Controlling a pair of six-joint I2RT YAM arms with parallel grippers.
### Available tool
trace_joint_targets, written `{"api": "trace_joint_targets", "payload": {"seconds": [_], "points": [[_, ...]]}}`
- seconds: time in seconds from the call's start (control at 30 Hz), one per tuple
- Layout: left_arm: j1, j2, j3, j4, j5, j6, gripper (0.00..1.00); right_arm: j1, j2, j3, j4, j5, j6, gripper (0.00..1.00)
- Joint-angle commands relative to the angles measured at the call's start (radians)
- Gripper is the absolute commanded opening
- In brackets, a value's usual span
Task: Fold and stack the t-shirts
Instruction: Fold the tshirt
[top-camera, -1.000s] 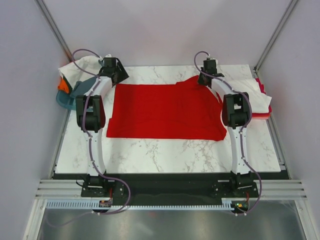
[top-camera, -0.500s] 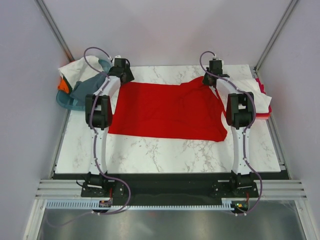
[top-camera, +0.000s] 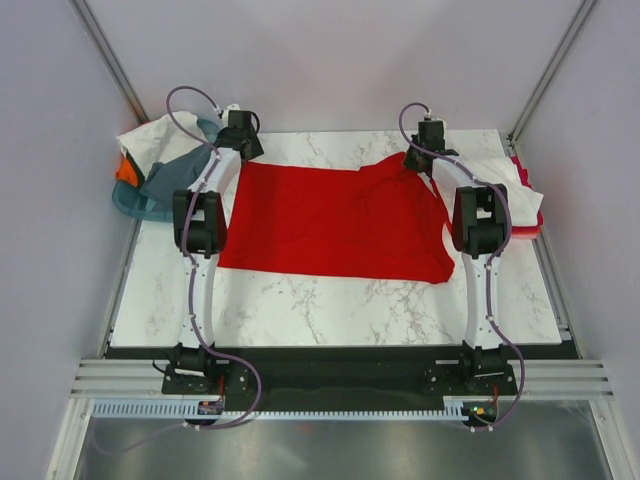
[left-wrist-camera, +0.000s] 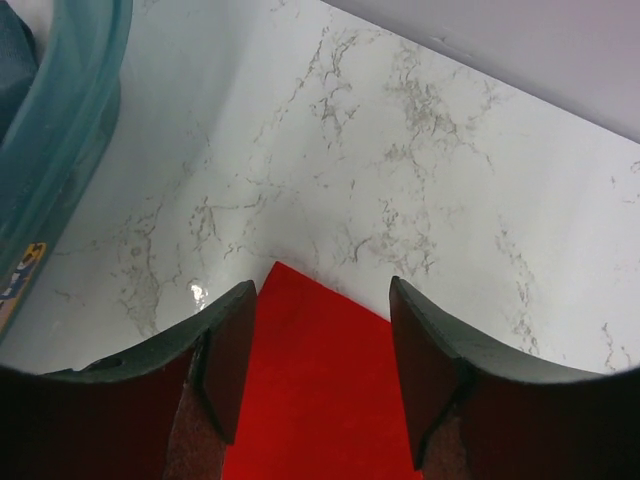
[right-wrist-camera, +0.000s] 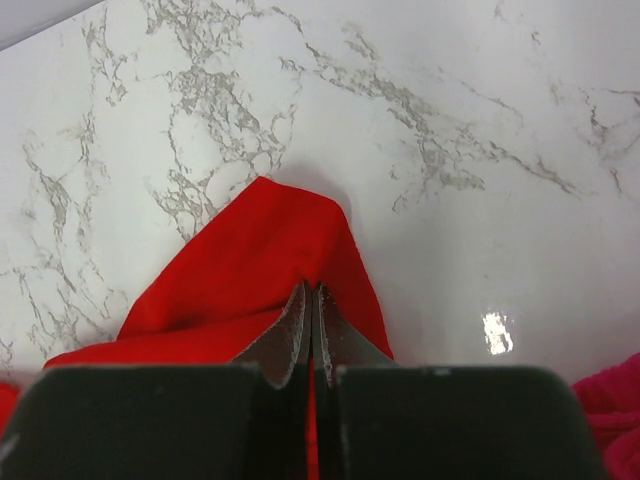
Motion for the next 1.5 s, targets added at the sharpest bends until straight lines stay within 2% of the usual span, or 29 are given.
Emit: {"api": "trace_joint_targets", "payload": {"seconds": [0.0, 0.2, 0.33, 0.5, 0.6, 0.7, 0.87, 1.0, 1.13, 1.37, 1.47], "points": [[-0.011, 0.026, 0.062, -0.064, -0.055, 0.109, 0.64, -0.008, -0.061, -0.006, 0.047, -0.029, 0.018, 0.00], [-0.013, 0.050, 0.103, -0.095, -0.065, 0.184, 0.64, -0.016, -0.063, -0.012, 0.059, -0.046, 0.035, 0.00], [-0.028, 0.130, 0.261, -0.168, -0.032, 0.230, 0.64, -0.025, -0.067, -0.021, 0.067, -0.072, 0.039, 0.00], [-0.019, 0.136, 0.264, -0.170, -0.002, 0.226, 0.63, -0.031, -0.076, -0.039, 0.076, -0.085, 0.047, 0.00], [-0.014, 0.144, 0.276, -0.172, 0.037, 0.240, 0.58, -0.033, -0.084, -0.044, 0.079, -0.089, 0.050, 0.00], [-0.011, 0.141, 0.275, -0.172, 0.060, 0.244, 0.47, -0.033, -0.089, -0.052, 0.082, -0.095, 0.051, 0.00], [-0.008, 0.141, 0.275, -0.173, 0.058, 0.235, 0.48, -0.039, -0.092, -0.053, 0.088, -0.108, 0.059, 0.00], [-0.005, 0.129, 0.255, -0.175, 0.032, 0.215, 0.60, -0.041, -0.090, -0.053, 0.091, -0.112, 0.064, 0.00], [-0.017, 0.097, 0.200, -0.140, -0.005, 0.206, 0.61, -0.041, -0.086, -0.049, 0.093, -0.117, 0.065, 0.00], [-0.016, 0.014, 0.121, -0.127, 0.061, 0.001, 0.61, -0.042, -0.086, -0.049, 0.093, -0.125, 0.067, 0.00], [-0.013, -0.002, 0.100, -0.129, 0.025, -0.042, 0.61, -0.042, -0.090, -0.052, 0.093, -0.123, 0.067, 0.00]]}}
